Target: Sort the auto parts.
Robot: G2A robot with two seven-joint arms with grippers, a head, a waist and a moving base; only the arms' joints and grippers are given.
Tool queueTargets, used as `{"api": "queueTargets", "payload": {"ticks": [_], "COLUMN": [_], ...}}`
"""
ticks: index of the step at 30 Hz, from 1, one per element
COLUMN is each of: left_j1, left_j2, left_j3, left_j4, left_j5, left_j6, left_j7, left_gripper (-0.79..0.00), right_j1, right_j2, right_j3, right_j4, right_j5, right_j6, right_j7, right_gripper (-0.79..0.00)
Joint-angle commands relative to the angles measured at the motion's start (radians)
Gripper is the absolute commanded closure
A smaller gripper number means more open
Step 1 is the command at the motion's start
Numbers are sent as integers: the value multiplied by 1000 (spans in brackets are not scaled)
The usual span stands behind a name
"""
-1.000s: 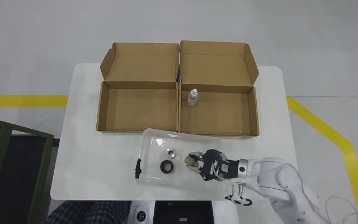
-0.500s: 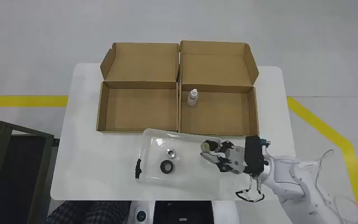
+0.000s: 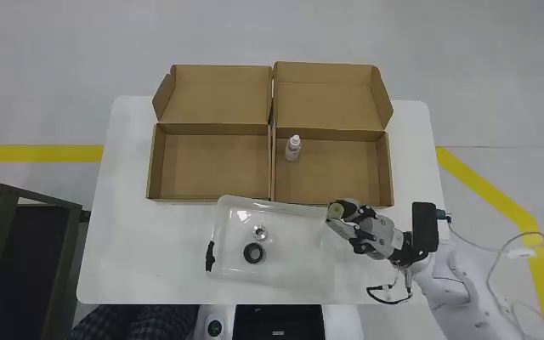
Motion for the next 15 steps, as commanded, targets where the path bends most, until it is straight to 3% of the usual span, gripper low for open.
{"api": "queueTargets", "payload": {"ticks": [1, 15], "left_j1": [0, 0], "left_j2": [0, 0], "left_j3": [0, 0], "left_j4": [0, 0], "left_j5": [0, 0], "left_j6": [0, 0], "left_j7": [0, 0], "left_gripper": [-785, -785], "right_j1": [8, 112], "right_j2": [-1, -18], "right_j3": [-2, -64], "right_j4": [2, -23], "right_j5": [-11, -132], "right_j6": [16, 285], "right_j7": [16, 230], "right_gripper": [0, 0]}}
